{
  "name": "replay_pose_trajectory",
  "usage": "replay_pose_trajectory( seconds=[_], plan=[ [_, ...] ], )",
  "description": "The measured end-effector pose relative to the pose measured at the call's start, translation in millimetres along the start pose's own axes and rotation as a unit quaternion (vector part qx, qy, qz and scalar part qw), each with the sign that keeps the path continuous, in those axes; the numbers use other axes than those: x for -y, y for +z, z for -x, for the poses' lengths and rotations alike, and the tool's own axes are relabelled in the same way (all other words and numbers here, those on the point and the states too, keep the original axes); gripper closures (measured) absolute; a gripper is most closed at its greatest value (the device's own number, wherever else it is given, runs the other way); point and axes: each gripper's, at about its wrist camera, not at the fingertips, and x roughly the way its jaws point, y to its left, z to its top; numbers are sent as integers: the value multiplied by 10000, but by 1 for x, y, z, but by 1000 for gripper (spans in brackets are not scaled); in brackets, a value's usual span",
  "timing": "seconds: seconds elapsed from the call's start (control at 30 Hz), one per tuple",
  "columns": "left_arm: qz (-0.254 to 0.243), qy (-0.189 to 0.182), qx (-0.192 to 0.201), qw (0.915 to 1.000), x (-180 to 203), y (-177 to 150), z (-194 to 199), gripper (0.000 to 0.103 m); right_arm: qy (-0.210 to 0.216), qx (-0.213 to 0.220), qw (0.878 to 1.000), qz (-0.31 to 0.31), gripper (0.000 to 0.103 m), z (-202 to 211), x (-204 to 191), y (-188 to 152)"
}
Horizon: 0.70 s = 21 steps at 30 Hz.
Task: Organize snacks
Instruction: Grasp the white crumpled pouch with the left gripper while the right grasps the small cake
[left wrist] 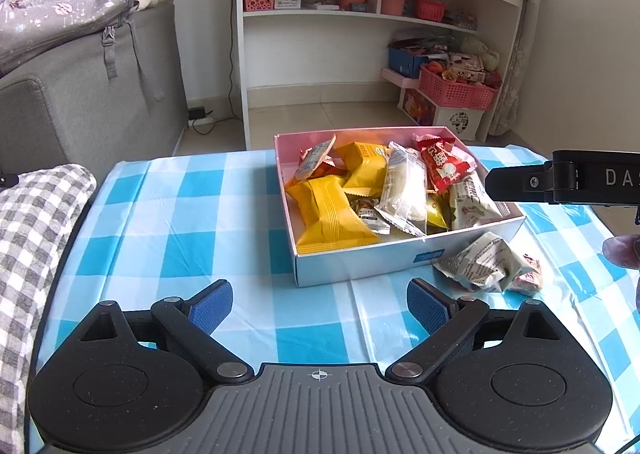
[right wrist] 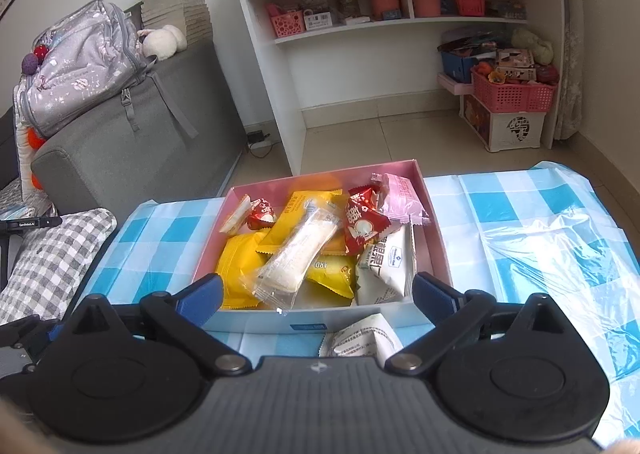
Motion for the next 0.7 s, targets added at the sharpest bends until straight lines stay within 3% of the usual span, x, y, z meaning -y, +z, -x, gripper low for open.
replay_pose_trajectory(
  seconds=[0.4, 0.7],
  plan=[
    [-348, -111, -74, 9993, 20, -22, -4, 3, -181, -13, 9992, 354, 0, 12, 20, -21],
    [-481, -278, -144, 9984, 46, -30, -25, 3, -632, -88, 9980, 48, 0, 14, 67, -28]
  ],
)
